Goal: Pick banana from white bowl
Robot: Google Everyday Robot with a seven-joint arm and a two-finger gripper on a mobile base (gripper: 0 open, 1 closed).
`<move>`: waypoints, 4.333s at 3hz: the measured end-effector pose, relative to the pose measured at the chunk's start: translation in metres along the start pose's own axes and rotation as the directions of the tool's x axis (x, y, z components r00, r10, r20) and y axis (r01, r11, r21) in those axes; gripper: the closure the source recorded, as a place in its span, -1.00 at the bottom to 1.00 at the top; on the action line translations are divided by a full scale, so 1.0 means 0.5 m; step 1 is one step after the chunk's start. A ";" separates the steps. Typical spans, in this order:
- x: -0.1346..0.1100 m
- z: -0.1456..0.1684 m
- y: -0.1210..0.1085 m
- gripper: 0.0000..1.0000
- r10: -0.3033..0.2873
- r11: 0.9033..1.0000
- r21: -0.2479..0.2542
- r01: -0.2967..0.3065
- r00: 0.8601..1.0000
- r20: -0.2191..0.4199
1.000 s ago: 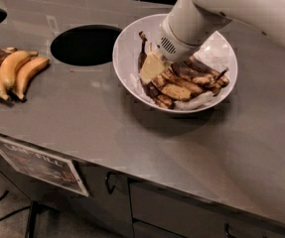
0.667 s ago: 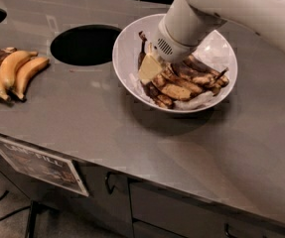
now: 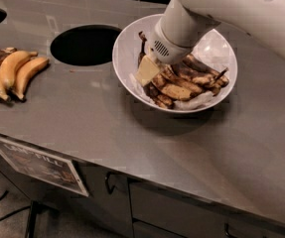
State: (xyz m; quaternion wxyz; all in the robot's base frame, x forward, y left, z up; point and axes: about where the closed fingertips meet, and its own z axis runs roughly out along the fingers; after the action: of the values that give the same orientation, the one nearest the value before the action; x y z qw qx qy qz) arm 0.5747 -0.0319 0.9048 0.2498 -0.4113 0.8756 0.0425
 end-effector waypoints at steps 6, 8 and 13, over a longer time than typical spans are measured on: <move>0.002 -0.011 0.003 1.00 0.003 1.000 0.027 -0.003 1.000 0.001; -0.006 -0.112 -0.008 1.00 -0.001 0.991 0.132 -0.009 0.997 0.075; -0.023 -0.172 -0.003 -0.32 -0.031 0.978 0.208 0.007 0.993 0.113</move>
Offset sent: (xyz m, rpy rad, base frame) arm 0.0000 -0.0013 -0.0103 -0.0335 0.0227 -0.0008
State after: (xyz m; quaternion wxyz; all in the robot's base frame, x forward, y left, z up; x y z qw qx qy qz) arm 0.5474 -0.0490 0.9855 0.3420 -0.3881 0.8554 -0.0276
